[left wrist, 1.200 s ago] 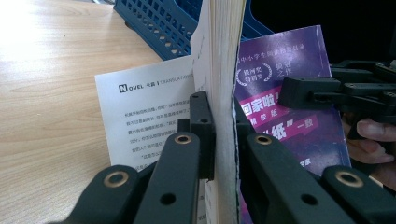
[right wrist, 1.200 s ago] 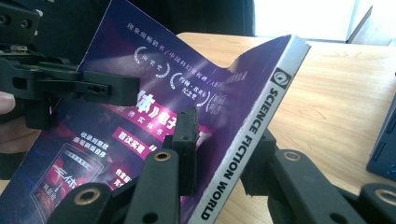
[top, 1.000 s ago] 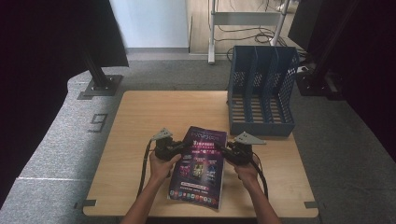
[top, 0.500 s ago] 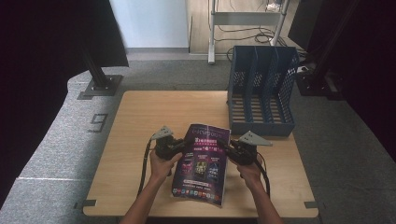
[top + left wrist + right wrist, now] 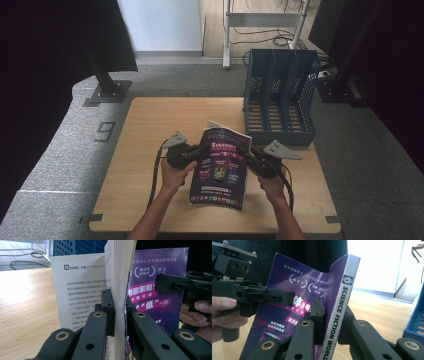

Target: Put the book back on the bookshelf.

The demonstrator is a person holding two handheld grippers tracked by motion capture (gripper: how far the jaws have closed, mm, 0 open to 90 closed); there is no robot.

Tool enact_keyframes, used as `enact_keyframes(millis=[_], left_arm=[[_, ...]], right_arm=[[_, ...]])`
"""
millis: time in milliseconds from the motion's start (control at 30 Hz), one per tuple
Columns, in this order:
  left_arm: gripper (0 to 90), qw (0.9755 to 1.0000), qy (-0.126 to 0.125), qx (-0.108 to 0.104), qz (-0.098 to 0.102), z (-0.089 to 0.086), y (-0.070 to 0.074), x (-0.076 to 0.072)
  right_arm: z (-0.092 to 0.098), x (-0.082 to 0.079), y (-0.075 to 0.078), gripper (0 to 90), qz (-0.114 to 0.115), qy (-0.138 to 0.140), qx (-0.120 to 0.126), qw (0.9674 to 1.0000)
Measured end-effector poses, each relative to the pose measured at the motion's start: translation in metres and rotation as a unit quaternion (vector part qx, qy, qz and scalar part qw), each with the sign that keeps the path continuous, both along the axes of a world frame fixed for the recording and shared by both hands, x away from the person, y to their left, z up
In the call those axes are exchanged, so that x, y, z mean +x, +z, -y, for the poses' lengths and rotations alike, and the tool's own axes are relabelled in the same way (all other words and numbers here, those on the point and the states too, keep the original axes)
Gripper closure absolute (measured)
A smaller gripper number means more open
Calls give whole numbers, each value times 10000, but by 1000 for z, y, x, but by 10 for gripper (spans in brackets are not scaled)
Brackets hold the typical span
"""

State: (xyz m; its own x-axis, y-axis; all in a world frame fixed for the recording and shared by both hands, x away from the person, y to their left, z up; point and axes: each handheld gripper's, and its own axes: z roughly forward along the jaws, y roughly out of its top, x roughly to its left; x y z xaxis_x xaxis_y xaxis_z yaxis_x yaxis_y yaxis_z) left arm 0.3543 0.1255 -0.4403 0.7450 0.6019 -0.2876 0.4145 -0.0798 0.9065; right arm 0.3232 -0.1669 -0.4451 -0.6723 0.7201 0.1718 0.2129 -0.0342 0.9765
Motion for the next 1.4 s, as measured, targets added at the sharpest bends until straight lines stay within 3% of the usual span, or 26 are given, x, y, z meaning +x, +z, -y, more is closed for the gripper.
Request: enact_keyframes(millis=[200,267,300,400,833,900,933,967,1033,1400], left_arm=[[865,10000,4,-47,37,-1,2,1],[865,9999,-11,-41,104,-1,6,1],[864,9999,-9,-38,138,0,8,1],[862,9996,4,-48,262,0,14,-2],[862,9995,68,-6,323,1,13,-3],[864,9992,98,19,389,2,15,-4],[864,9988,134,69,473,3,17,-5],[863,9974,196,194,660,6,24,-7],[863,9970,207,211,709,7,27,-7],[828,9981,153,-1,604,4,18,-8]], right_arm=[[-1,-1,1,781,65,-15,-32,10000],[-2,-4,3,783,234,-61,-81,9997],[-3,-8,6,785,434,-93,-108,9990],[-3,-10,9,790,585,-72,-115,9982],[-1,-10,9,797,558,-12,-97,9984],[-1,-12,9,796,642,-15,-129,9979],[-4,-13,11,796,876,-65,-217,9959],[-5,-15,13,798,964,-76,-232,9950],[-4,-15,15,801,1053,-84,-157,9943],[2,-12,10,808,895,-65,-63,9959]])
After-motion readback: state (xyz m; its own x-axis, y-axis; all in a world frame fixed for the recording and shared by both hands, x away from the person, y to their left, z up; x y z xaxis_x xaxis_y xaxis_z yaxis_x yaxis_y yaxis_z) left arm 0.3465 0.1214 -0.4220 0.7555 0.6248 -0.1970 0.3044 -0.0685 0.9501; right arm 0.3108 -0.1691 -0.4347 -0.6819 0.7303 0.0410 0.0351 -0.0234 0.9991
